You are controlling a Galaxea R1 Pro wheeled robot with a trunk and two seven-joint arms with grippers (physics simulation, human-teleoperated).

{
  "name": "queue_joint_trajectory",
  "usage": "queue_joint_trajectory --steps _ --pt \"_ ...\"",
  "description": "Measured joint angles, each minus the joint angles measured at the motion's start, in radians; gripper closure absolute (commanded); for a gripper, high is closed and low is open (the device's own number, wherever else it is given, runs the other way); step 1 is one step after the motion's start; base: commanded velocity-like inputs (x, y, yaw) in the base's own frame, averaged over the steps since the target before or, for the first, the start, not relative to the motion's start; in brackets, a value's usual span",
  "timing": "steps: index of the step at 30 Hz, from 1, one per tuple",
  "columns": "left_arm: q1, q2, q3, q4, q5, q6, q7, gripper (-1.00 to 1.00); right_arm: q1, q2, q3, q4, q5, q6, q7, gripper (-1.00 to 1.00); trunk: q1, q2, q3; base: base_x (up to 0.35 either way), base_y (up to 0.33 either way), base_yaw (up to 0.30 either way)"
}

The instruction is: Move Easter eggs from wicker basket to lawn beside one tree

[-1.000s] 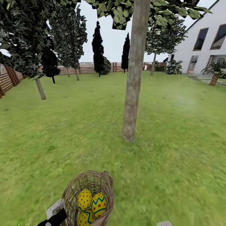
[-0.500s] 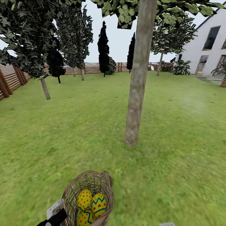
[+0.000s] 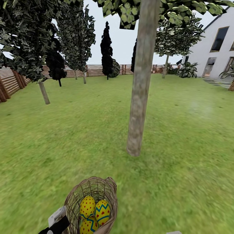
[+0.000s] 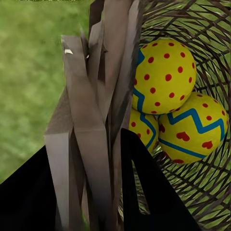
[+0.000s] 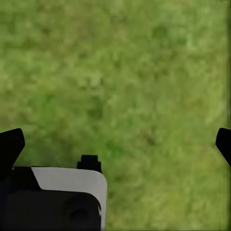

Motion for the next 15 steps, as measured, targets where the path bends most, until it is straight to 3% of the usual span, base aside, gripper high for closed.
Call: queue_joint_trajectory --steps 15 --pt "0.0 0.0 0.0 0.0 0.0 0.0 0.0 1.0 0.0 0.001 0.0 0.001 -0.004 0.003 0.0 -1.0 -0.058 0.105 0.03 0.297 -0.157 0.0"
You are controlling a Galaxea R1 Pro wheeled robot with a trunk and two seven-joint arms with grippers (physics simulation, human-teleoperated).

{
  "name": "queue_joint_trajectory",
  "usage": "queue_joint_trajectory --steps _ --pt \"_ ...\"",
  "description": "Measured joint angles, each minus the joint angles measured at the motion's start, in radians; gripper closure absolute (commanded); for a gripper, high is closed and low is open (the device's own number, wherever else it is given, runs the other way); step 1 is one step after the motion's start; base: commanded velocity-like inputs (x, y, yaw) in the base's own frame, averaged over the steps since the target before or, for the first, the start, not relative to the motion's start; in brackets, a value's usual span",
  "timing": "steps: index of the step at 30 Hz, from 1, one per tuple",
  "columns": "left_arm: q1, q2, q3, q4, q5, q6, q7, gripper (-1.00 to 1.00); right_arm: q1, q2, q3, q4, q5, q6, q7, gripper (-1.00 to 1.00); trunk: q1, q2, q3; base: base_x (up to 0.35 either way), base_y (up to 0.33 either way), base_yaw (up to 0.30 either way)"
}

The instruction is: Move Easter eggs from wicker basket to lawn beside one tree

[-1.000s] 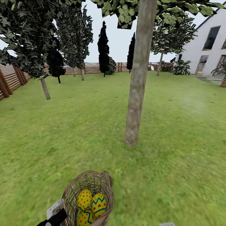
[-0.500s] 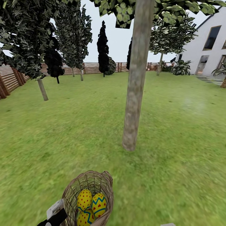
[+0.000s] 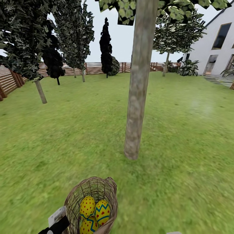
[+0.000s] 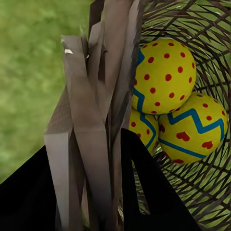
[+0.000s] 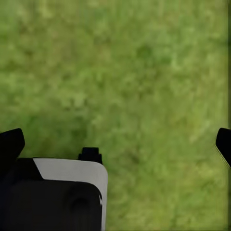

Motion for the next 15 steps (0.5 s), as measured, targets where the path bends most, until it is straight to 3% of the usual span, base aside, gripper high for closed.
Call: queue_joint_trajectory --steps 5,15 --pt "0.0 0.0 0.0 0.0 0.0 0.0 0.0 1.0 0.0 0.0 0.0 0.0 0.002 -0.004 0.0 -1.0 -0.019 0.035 0.009 0.296 -0.157 0.0" --pt "0.0 0.0 0.0 0.0 0.0 0.0 0.0 1.0 0.0 0.0 0.0 0.0 0.004 -0.008 0.0 -1.0 -0.019 0.035 0.009 0.296 -0.157 0.0"
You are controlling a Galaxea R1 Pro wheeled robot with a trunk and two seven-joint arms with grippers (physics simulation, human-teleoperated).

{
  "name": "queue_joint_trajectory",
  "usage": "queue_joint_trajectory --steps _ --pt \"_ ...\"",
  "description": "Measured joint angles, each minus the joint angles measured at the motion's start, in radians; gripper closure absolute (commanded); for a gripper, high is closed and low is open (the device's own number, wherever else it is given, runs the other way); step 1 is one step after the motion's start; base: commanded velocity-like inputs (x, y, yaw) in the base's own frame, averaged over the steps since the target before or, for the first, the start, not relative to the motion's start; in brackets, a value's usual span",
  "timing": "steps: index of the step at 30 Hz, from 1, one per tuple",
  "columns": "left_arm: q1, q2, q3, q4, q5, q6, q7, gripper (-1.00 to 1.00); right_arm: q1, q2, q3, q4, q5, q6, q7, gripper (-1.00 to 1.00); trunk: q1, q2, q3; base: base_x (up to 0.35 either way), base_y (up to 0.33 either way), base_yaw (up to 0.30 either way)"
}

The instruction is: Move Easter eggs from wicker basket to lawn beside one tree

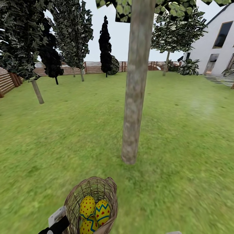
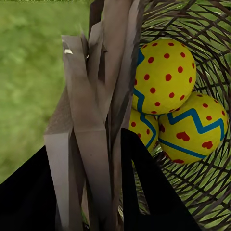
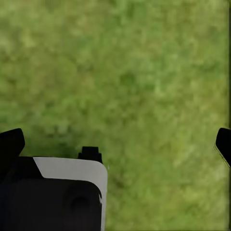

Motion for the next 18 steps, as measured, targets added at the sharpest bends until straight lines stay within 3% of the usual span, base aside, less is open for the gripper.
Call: queue_joint_trajectory --steps 18 --pt "0.0 0.001 0.0 0.0 0.0 0.0 0.0 1.0 0.0 0.0 0.0 0.001 0.001 -0.003 0.0 -1.0 0.0 0.0 0.0 0.296 -0.157 0.0"
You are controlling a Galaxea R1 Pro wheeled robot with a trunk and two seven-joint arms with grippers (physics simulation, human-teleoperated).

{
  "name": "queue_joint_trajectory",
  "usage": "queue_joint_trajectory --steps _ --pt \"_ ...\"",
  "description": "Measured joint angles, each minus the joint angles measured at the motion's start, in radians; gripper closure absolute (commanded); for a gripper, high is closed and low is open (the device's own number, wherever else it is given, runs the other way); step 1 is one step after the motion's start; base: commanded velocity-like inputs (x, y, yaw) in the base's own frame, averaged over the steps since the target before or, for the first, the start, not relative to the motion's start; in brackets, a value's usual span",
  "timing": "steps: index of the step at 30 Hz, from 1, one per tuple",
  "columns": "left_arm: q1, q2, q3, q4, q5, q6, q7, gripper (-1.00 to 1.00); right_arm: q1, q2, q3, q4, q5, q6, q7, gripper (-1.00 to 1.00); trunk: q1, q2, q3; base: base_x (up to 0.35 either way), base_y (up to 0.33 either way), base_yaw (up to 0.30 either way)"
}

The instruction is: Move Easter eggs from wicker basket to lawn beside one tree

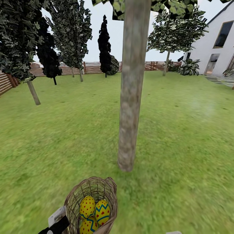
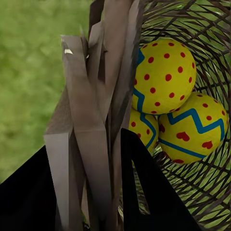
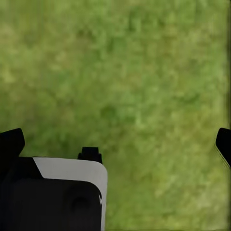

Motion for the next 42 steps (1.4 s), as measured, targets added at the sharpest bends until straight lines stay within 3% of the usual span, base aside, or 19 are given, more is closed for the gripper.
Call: queue_joint_trajectory --steps 29,35,38,42 --pt "0.0 0.001 0.001 0.0 0.0 0.0 0.0 1.0 0.0 -0.001 0.0 -0.002 0.0 -0.002 0.0 -1.0 0.0 0.0 0.0 0.297 -0.155 0.0" --pt "0.0 0.001 0.002 -0.002 0.0 -0.001 -0.003 1.0 0.0 -0.002 0.0 -0.003 0.0 -0.002 0.0 -1.0 0.001 0.0 0.0 0.034 -0.008 0.0" --pt "0.0 0.0 0.055 -0.002 -0.006 -0.001 -0.003 1.0 0.0 -0.002 0.0 -0.004 -0.002 -0.003 0.0 -1.0 0.001 0.0 0.0 0.0 0.0 0.0" --pt "0.0 0.001 0.069 -0.002 -0.002 -0.001 -0.003 1.0 0.0 -0.002 0.0 -0.006 -0.005 -0.003 0.0 -1.0 0.001 0.0 0.0 0.0 0.0 0.0"
